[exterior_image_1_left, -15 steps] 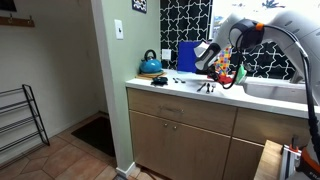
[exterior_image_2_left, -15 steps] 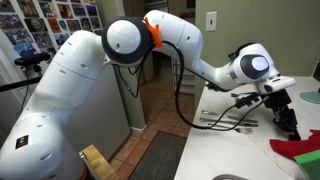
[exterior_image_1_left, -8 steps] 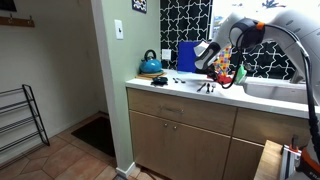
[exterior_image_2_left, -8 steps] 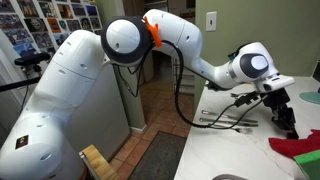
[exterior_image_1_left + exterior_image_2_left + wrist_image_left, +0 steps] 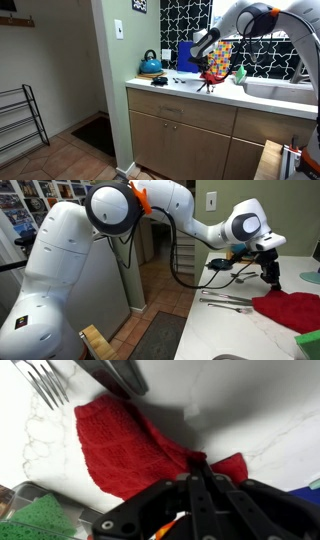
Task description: Unfold the red cloth
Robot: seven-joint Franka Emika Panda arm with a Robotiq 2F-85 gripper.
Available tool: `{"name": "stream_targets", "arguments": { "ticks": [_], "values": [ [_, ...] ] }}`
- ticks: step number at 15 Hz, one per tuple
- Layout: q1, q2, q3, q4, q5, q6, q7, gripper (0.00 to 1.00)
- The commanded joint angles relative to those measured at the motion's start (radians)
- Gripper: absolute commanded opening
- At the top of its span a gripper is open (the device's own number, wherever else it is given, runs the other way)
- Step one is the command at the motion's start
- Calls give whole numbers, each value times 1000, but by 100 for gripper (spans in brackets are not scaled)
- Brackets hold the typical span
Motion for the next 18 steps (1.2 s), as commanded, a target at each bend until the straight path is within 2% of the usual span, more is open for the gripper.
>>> {"name": "stream_targets", "arguments": {
  "ticks": [1,5,12,18],
  "values": [
    [-34,-80,27,-71,50,98,-58,1],
    [-73,-120,66,-101,134,208,-145,1],
    [-143,-93,184,-108,487,392,-372,1],
    [-178,-138,246,-150,682,590,-577,1]
  ]
}}
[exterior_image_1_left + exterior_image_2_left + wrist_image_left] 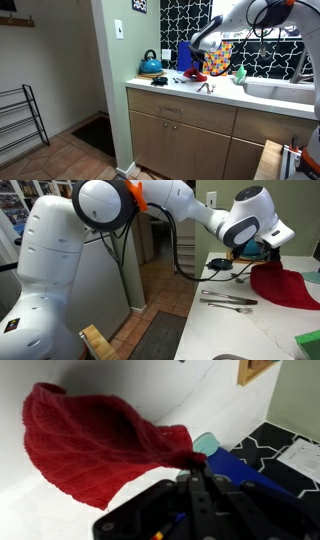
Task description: Unfold the red cloth
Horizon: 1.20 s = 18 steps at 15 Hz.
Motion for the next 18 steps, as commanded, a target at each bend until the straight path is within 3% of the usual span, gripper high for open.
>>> {"name": "stream_targets", "arguments": {
  "ticks": [1,6,18],
  "values": [
    [-40,-58,53,-44,116,98,-137,1],
    [-82,-90,105,-57,172,210,-223,1],
    [-81,-19,134,-101,147,217,-301,1]
  ]
}}
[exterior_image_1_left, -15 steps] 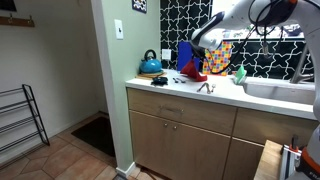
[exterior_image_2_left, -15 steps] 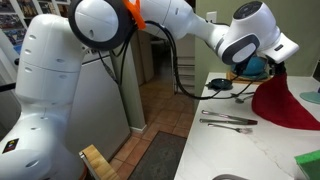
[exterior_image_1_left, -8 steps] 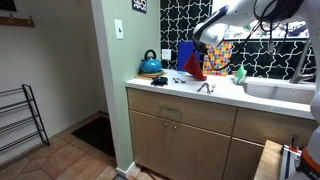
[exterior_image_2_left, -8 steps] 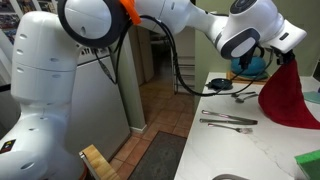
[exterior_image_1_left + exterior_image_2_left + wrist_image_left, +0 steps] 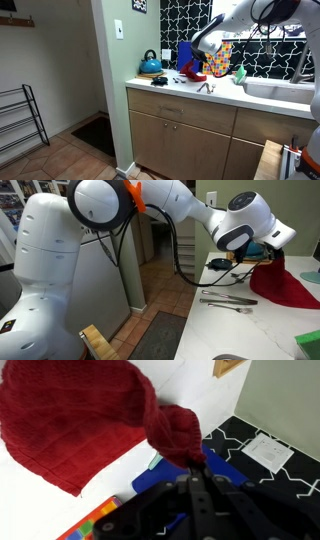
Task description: Unfold the red cloth
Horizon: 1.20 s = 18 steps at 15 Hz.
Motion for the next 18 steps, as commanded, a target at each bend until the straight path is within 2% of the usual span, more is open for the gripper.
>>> {"name": "stream_targets", "arguments": {
  "ticks": [1,2,3,4,7,10,11,14,18],
  "values": [
    [-6,12,20,-25,4,20,-30,29],
    [-5,11,21,-31,2,17,-32,31],
    [2,9,14,-37,-5,21,-29,37],
    [39,2,-33,-43,18,5,-45,46],
    [46,-24,-50,-59,19,-8,-55,70],
    [141,-16,-235,-87,-129,-35,97,92],
    [160,-5,-278,-85,-160,-46,118,98],
    [190,15,-358,-84,-233,-133,144,100],
    [162,22,-330,-67,-257,-287,106,100]
  ]
}}
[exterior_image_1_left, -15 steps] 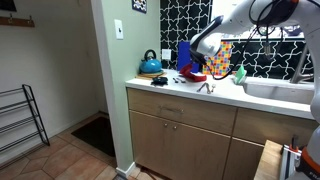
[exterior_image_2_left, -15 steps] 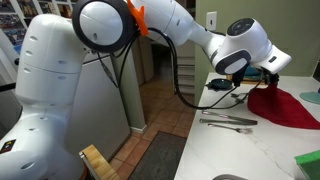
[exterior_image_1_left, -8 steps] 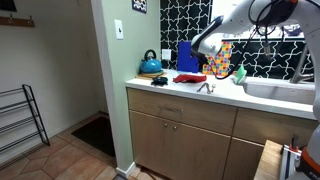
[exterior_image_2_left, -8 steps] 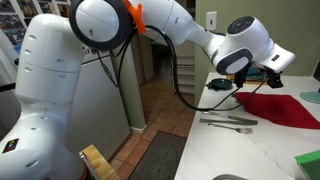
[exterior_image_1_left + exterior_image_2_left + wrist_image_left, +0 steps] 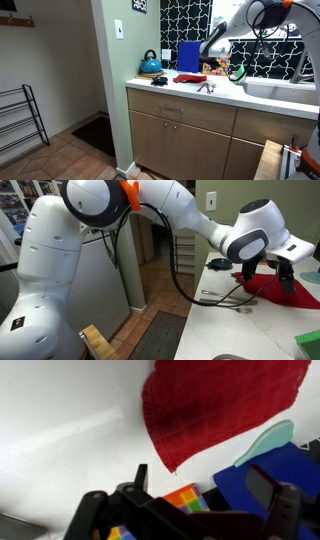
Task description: Unfold the red cloth
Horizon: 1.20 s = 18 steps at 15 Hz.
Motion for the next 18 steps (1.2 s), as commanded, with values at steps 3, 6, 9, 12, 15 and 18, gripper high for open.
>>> {"name": "stream_targets", "arguments": {
  "ticks": [3,6,9,12,15,18],
  "values": [
    [-5,8,11,21,-52,-171,-4,100],
    [1,16,13,51,-76,-263,10,100],
    [-6,29,28,102,-80,-370,12,100],
    [-11,51,34,156,-91,-464,17,100],
    [-14,79,34,206,-102,-520,26,100],
    [-25,109,41,248,-97,-532,20,91]
  ]
}}
